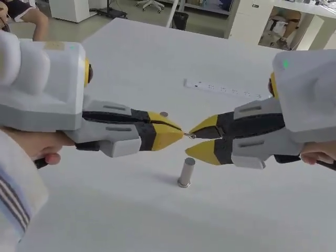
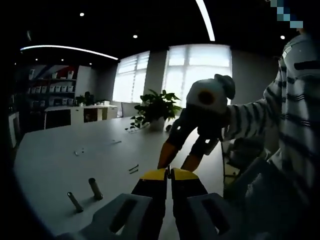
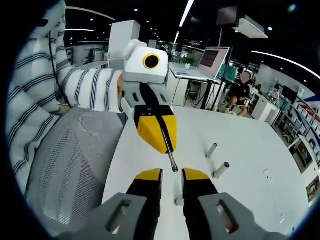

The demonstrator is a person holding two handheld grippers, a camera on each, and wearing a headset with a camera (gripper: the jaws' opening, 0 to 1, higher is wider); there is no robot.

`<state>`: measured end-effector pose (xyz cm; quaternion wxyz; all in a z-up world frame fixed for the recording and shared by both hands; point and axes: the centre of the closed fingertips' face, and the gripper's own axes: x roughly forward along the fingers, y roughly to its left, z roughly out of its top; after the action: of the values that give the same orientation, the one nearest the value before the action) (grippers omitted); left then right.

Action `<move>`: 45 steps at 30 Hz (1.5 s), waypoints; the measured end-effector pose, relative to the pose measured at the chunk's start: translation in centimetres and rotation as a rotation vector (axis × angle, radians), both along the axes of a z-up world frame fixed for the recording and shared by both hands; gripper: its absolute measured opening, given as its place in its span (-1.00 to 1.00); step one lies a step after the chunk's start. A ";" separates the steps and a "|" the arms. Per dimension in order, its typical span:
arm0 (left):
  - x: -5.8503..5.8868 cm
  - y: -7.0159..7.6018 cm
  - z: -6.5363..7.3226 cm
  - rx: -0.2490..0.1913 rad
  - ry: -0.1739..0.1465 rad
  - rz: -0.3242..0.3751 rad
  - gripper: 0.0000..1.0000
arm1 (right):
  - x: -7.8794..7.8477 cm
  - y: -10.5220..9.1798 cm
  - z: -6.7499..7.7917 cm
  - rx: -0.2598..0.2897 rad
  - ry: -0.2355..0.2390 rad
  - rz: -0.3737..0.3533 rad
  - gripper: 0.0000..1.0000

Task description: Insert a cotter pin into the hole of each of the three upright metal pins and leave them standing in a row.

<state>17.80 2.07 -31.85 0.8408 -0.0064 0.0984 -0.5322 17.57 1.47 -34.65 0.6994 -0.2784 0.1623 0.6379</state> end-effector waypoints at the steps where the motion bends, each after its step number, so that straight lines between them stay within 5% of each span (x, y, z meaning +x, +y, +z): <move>1: 0.1 0.3 -0.1 0.007 -0.016 -0.010 -1.00 | -0.1 0.0 -0.1 -0.004 0.003 0.000 -0.81; 6: 0.5 1.2 -0.8 0.025 -0.029 -0.033 -1.00 | -0.5 -0.1 -0.5 -0.020 0.010 0.014 -0.92; 15: -1.1 -0.8 -0.8 0.042 -0.050 -0.073 -1.00 | -1.4 -0.1 -0.5 -0.014 0.040 0.035 -1.00; 31: -2.6 -2.5 -1.8 0.144 -0.128 -0.175 -1.00 | -2.4 -1.4 -0.8 -0.032 0.080 0.068 -1.00; 41: -2.0 -3.0 -2.2 0.151 -0.109 -0.186 -0.99 | -2.4 -2.5 -0.6 -0.008 0.092 0.049 -1.00; 45: -1.6 -3.0 -2.4 0.152 -0.098 -0.177 -0.73 | -2.0 -2.9 -0.7 -0.003 0.096 0.025 -1.00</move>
<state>16.24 -0.96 -34.30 0.7926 0.0919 0.0975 -0.5949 15.58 -1.45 -35.40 0.6824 -0.2505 0.1930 0.6590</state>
